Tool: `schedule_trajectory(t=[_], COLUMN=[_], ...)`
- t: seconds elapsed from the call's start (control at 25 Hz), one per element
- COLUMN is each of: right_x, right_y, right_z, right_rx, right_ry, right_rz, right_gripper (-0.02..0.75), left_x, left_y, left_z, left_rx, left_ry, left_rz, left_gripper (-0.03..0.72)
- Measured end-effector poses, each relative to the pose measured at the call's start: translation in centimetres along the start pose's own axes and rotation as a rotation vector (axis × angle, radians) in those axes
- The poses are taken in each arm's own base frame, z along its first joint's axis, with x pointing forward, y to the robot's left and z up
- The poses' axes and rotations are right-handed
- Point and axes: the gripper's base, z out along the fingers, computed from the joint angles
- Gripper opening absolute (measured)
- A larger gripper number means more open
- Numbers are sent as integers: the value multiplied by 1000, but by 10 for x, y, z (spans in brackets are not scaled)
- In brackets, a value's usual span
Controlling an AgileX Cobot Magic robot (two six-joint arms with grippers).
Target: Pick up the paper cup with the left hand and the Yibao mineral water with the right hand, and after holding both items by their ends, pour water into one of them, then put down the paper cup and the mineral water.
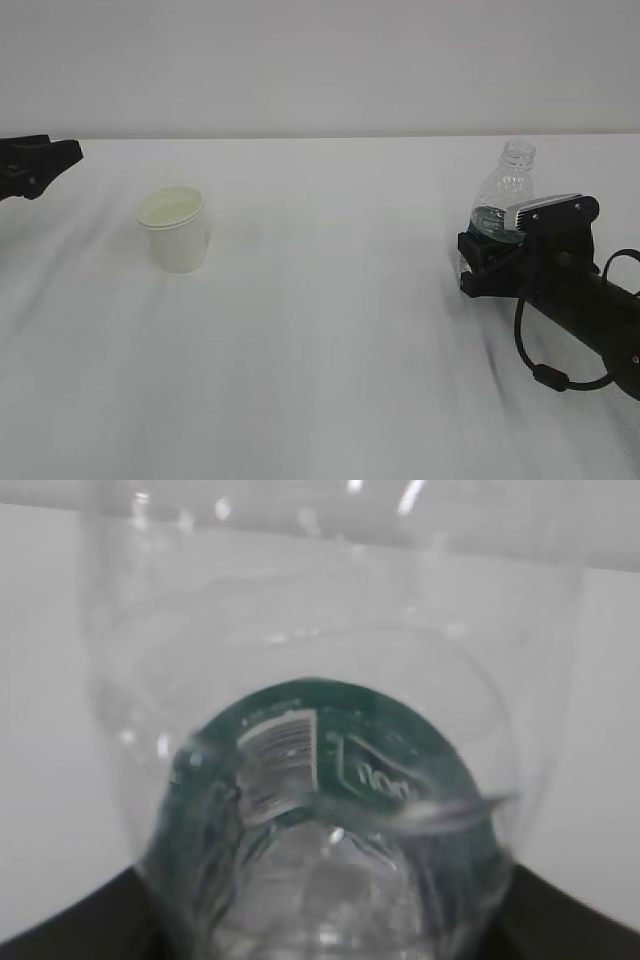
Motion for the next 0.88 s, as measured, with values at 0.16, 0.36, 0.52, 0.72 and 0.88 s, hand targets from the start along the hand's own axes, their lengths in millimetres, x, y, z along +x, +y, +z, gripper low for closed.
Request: schedule_trajectory(t=[0.16,0.36,0.52,0.72,0.88], right_x=[0,0,0,6,-1], right_y=[0,3,4,6,5], right_z=[0,0,-1,-9,-22], right_rx=[0,-30,-41,-42,-16], right_ry=[0,-4,-4,25,23], right_rz=[0,-14,-18,-12,-35], right_gripper=[464,550,571,574,575], left_x=[0,0,0,0,-1], left_y=[0,0,0,0,1], left_z=[0,0,0,0,0], left_rx=[0,0,0,0,-13], left_ry=[0,0,0,0,-10], left_rz=[0,0,0,0,-7], left_gripper=[475,473,473,473,473])
